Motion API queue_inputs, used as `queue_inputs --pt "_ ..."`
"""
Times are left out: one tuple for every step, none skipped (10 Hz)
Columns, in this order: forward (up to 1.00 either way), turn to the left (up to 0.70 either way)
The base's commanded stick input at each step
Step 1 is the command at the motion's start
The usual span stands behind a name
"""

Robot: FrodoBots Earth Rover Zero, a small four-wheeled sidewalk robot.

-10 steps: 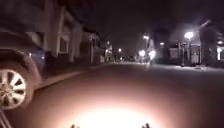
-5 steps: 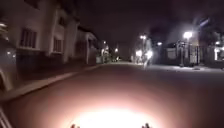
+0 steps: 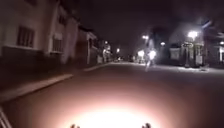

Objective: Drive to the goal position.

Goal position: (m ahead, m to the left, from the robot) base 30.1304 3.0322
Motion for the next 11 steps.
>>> queue_inputs --pt "1.00 0.00" --pt "1.00 -0.17" --pt "1.00 -0.40" --pt "1.00 -0.26" --pt "1.00 0.00" --pt "1.00 0.00" --pt "1.00 0.00" --pt "1.00 0.00" --pt "1.00 0.00" --pt "1.00 0.00" --pt "1.00 0.00"
